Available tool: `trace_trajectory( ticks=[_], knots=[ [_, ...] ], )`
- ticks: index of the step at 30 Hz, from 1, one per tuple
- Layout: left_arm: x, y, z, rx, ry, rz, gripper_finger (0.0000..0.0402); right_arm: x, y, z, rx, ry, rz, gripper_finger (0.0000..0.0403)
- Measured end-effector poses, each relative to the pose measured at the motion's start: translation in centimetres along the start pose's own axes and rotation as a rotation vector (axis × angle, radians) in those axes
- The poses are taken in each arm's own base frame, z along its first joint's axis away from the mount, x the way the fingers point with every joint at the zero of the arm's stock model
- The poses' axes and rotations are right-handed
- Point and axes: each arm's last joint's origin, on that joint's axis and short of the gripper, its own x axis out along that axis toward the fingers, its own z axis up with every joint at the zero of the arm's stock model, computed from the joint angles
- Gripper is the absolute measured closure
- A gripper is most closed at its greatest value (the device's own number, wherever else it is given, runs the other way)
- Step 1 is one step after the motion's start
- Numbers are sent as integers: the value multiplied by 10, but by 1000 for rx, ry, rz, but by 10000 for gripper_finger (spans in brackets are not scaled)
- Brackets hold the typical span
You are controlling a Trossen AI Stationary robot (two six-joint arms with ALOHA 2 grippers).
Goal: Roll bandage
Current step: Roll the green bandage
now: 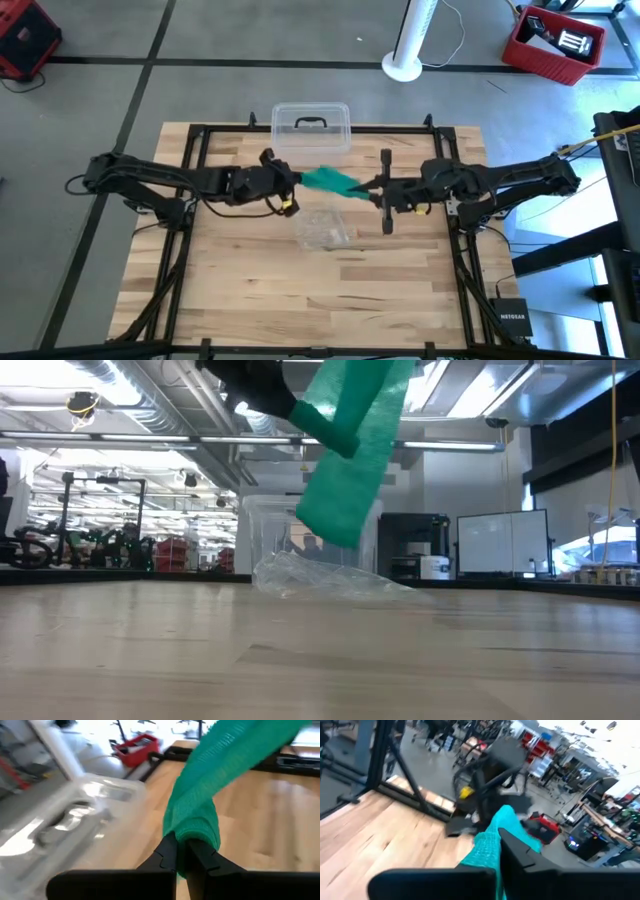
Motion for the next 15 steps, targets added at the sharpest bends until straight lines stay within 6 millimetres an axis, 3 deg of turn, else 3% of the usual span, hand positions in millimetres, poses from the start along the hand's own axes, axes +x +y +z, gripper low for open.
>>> trace_trajectory(
  ticks=[8, 15],
  knots=[
    [-19, 16, 17, 58, -113, 166, 399, 13, 17, -8, 29, 74, 72, 367],
    [-53, 27, 36, 112, -246, 156, 399, 15, 20, -19, 73, 204, 2, 281]
  ],
)
